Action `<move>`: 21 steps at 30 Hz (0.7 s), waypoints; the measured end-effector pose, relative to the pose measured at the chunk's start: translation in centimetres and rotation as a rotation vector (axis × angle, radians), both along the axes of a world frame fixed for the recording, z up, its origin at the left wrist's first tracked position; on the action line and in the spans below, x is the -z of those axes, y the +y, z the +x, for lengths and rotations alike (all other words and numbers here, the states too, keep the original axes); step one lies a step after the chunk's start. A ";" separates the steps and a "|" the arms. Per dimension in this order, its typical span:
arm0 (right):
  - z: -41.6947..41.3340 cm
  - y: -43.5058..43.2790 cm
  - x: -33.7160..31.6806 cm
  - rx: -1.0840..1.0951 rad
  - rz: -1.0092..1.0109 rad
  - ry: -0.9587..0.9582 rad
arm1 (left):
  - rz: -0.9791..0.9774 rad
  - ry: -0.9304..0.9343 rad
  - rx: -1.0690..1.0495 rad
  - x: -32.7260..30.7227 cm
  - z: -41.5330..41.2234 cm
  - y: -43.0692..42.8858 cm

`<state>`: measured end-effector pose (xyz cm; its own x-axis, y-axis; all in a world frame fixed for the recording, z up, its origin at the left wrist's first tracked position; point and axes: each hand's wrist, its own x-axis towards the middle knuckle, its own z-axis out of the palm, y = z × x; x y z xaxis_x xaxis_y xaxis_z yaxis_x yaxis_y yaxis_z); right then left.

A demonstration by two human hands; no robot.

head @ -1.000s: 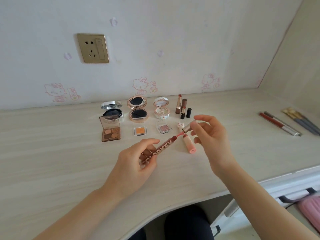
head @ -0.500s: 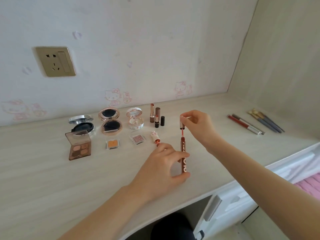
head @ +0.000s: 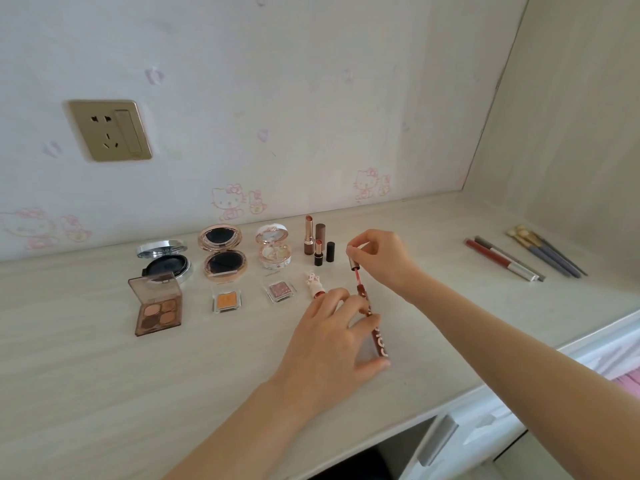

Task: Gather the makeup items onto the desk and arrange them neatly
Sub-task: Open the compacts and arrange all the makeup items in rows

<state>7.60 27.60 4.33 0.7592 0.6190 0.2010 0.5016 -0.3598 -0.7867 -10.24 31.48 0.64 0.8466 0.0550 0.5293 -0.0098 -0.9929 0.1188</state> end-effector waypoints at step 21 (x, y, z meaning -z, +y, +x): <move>-0.3 4.7 3.0 -0.108 -0.191 -0.110 | -0.137 0.040 -0.106 0.5 -0.4 0.9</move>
